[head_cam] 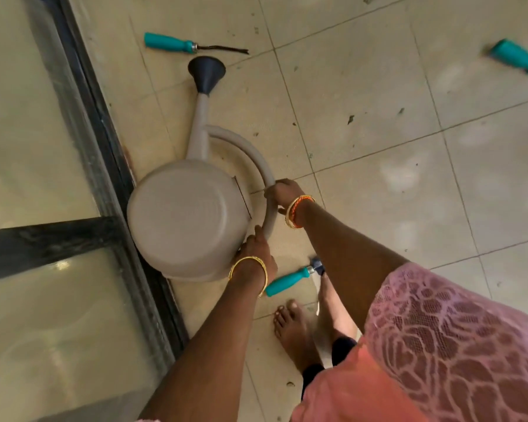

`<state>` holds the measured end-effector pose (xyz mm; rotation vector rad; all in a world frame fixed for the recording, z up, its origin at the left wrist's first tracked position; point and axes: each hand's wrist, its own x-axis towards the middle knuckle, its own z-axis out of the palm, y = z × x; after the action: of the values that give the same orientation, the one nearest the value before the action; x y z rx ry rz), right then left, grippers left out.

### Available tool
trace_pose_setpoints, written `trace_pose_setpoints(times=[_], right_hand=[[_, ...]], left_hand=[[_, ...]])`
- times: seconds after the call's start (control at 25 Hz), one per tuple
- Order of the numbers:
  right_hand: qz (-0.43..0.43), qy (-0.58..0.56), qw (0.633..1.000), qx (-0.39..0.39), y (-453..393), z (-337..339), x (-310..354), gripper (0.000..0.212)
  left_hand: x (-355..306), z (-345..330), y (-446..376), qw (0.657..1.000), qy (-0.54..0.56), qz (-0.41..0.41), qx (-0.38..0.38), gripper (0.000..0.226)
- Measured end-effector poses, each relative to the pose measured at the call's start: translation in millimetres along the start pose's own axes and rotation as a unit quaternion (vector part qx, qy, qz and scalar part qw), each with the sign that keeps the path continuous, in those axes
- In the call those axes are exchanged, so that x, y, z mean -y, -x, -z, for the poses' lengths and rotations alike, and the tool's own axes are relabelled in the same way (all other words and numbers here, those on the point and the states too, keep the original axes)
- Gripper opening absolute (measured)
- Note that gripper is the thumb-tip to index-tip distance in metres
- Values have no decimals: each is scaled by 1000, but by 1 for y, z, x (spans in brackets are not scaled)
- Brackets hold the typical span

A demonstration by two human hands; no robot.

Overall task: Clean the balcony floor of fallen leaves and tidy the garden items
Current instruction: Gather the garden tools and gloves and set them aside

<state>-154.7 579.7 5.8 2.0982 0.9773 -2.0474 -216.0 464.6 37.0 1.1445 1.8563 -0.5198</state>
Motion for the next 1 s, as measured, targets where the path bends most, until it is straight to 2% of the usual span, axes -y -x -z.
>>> trace_pose_setpoints(times=[0.12, 0.24, 0.4, 0.52, 0.68, 0.8, 0.88, 1.0], right_hand=[[21, -12, 999, 20, 11, -9, 10, 33], [38, -31, 998, 43, 40, -7, 24, 26], [32, -53, 997, 50, 110, 23, 38, 23], [-10, -167, 985, 32, 176, 62, 41, 19], [-65, -325, 943, -24, 259, 117, 26, 2], [-91, -398, 912, -44, 312, 143, -9, 6], [-93, -469, 876, -53, 356, 153, -36, 2], [-74, -587, 801, -94, 421, 157, -77, 3]], left_hand=[[6, 14, 4, 1000, 1, 12, -1, 46], [6, 34, 34, 997, 75, 16, -12, 35], [0, 58, 103, 983, 182, -9, -28, 34], [-10, 70, 160, 984, 155, -82, -38, 41], [-31, 92, 214, 989, 82, -121, -31, 46], [-53, 109, 239, 985, -24, -167, 18, 41], [-70, 116, 265, 975, -84, -198, 51, 41], [-104, 120, 315, 951, -155, -256, 74, 49]])
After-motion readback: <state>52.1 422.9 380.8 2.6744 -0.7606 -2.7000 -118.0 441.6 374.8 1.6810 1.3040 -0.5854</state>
